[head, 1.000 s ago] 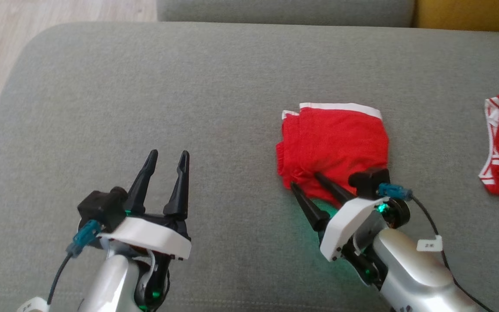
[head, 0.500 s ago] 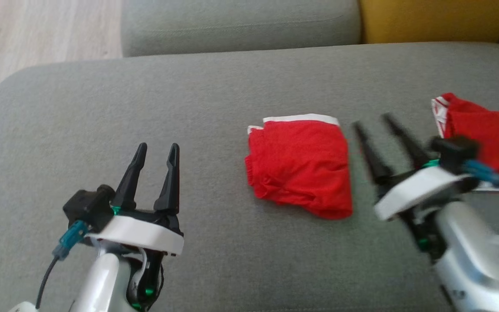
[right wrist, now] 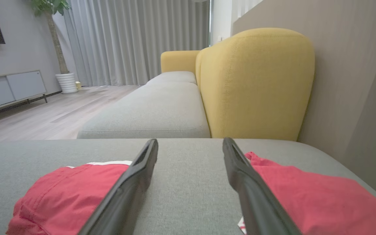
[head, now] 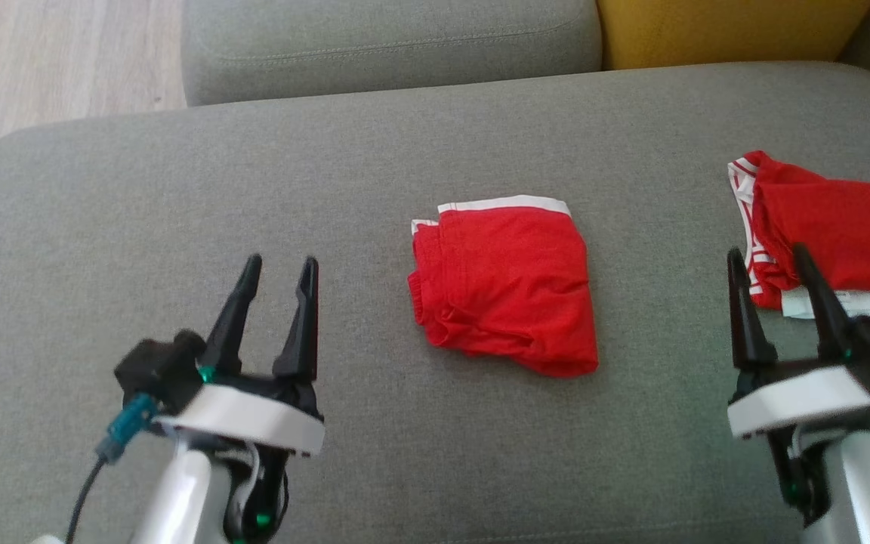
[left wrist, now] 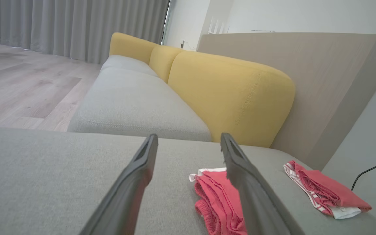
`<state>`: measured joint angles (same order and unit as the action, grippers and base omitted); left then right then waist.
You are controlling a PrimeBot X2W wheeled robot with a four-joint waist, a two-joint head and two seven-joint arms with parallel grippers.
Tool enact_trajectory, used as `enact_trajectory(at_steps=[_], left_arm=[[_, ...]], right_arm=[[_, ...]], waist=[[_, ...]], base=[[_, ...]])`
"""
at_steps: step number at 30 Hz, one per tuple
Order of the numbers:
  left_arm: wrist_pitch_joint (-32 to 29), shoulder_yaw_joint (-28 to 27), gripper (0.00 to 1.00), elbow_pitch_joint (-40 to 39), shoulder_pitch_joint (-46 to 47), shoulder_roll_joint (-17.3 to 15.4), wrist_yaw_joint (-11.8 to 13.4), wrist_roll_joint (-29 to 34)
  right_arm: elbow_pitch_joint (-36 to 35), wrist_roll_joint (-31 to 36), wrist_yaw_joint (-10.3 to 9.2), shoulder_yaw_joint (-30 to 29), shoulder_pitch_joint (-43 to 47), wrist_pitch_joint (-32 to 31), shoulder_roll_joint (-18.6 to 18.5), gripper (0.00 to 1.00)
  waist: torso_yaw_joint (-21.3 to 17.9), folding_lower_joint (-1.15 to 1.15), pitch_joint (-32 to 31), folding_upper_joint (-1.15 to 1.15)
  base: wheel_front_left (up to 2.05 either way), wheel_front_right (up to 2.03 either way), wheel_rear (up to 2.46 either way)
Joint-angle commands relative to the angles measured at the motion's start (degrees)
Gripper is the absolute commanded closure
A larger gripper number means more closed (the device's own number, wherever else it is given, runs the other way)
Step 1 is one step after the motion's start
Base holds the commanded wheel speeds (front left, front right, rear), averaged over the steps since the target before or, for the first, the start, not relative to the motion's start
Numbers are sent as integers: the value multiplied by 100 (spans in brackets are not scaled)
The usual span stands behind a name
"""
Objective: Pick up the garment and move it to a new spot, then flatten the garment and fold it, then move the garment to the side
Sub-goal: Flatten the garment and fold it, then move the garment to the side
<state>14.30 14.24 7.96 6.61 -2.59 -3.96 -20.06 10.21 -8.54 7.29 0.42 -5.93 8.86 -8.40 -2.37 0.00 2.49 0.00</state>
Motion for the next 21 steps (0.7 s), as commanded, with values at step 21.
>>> enact_trajectory(at_steps=[21], left_arm=[[70, -70, 0, -240, 130, -29, 14, 40]], right_arm=[[-137, -123, 20, -41, -168, -43, 317, 0]], waist=[[151, 0, 334, 0]], base=[[0, 0, 0]])
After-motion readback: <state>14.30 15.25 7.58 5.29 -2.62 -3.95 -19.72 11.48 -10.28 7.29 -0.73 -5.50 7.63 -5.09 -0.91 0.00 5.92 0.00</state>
